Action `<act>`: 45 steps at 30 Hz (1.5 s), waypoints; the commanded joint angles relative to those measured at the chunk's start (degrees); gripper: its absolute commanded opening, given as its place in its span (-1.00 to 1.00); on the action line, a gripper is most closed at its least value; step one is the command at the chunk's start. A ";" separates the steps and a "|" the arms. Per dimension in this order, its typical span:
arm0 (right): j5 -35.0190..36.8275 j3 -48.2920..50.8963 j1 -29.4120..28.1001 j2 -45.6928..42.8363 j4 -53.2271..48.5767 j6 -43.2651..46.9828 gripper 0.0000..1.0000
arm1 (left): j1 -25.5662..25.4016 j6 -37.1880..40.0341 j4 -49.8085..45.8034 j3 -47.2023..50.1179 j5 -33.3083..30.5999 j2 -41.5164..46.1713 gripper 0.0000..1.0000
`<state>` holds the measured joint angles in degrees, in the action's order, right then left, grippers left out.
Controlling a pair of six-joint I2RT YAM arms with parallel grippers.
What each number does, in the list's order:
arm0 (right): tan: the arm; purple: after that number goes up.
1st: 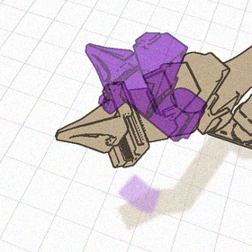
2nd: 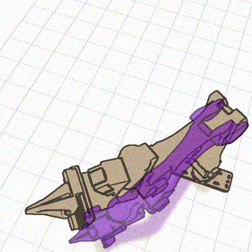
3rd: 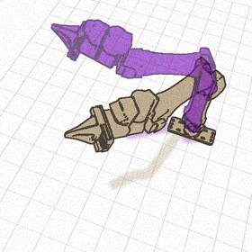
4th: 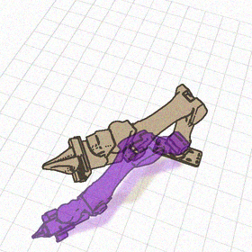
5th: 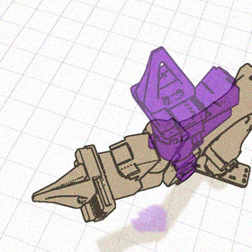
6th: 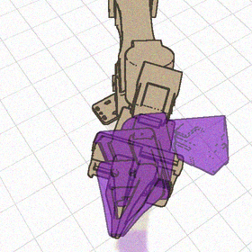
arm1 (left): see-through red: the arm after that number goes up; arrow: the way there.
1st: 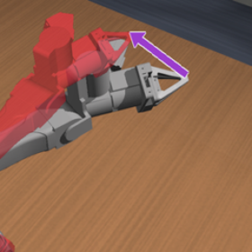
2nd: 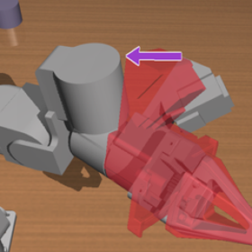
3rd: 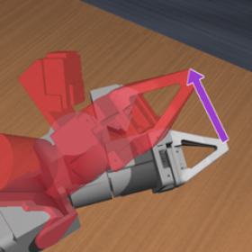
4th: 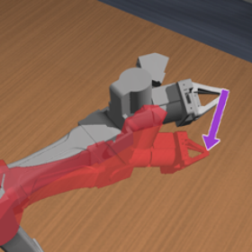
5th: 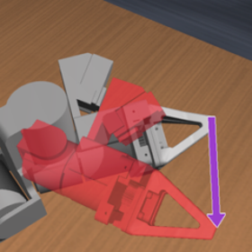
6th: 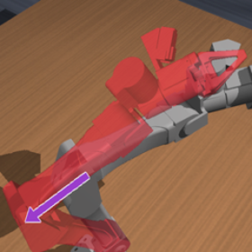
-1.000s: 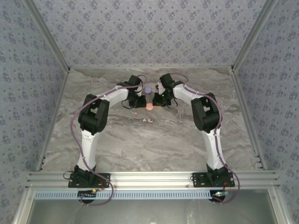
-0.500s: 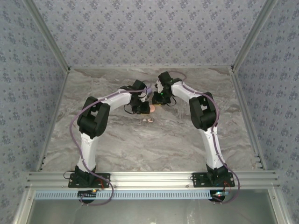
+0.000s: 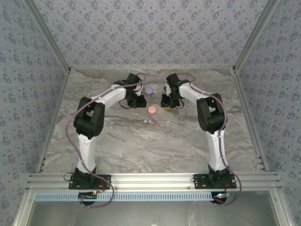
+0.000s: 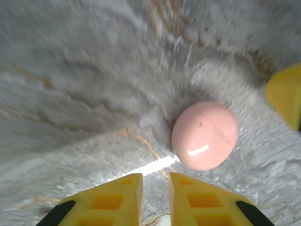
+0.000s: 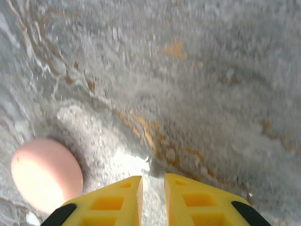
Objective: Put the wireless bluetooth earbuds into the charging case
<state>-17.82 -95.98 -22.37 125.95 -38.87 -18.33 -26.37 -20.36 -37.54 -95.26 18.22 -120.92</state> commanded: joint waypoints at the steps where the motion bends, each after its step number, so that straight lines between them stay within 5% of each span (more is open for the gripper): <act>1: -1.60 3.88 -1.38 -4.29 -0.56 1.40 -0.56 | 1.01 1.98 -0.96 -4.58 0.00 -1.81 -0.58; 9: -3.74 10.46 -3.54 -7.12 4.16 -2.21 -0.57 | 0.80 1.65 -2.11 -9.15 1.46 -7.93 -0.63; 22: -3.15 6.07 -5.28 -3.49 5.03 -3.94 -0.60 | -0.78 1.54 -1.93 -9.37 3.43 -10.91 -0.67; 45: 3.12 0.84 -5.00 0.03 0.62 -3.15 -0.61 | -2.34 2.71 -3.59 -2.15 3.63 -5.26 -0.67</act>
<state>-16.88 -93.23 -27.53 124.68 -35.57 -21.63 -27.77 -18.04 -38.98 -98.85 21.26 -128.64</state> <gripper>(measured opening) 0.196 0.161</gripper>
